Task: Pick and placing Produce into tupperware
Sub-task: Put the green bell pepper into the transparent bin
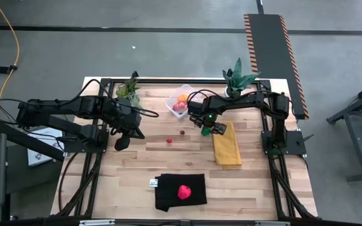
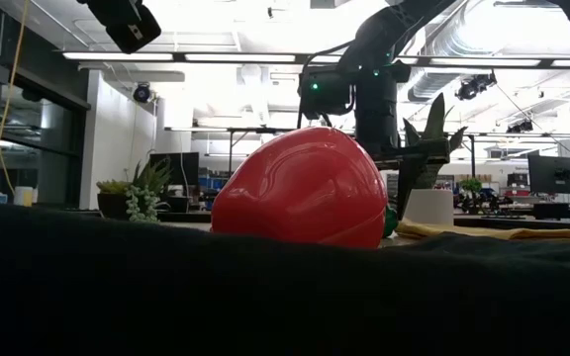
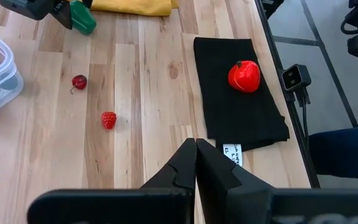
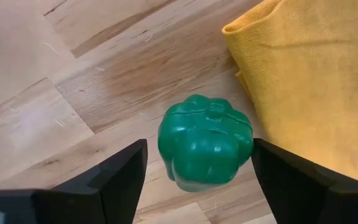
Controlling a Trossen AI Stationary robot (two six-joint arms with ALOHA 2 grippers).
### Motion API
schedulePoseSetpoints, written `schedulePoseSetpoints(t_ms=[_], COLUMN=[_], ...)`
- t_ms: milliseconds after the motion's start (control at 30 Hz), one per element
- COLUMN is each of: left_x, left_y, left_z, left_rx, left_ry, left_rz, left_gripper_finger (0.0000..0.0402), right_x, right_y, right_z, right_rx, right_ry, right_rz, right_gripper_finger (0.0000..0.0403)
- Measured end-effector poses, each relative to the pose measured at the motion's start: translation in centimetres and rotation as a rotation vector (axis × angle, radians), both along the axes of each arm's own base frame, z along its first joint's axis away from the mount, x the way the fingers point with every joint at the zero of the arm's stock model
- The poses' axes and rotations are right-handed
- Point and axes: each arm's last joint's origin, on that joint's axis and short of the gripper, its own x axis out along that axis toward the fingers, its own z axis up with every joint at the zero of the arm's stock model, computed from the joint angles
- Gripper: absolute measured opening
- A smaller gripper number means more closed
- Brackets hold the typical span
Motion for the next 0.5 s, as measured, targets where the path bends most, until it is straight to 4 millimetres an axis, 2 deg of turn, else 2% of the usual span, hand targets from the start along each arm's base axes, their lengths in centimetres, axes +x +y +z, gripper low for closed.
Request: schedulePoseSetpoints(t_ms=[500], left_x=[0.00], left_y=[0.00], left_z=[0.00], left_rx=[-0.002], left_ry=[0.000], left_rz=[0.002], left_gripper_finger=[0.0001], right_x=[0.01], right_y=[0.05], right_z=[0.02], right_rx=[0.017], right_ry=[-0.004], right_rz=[0.001], right_gripper_finger=[0.0274])
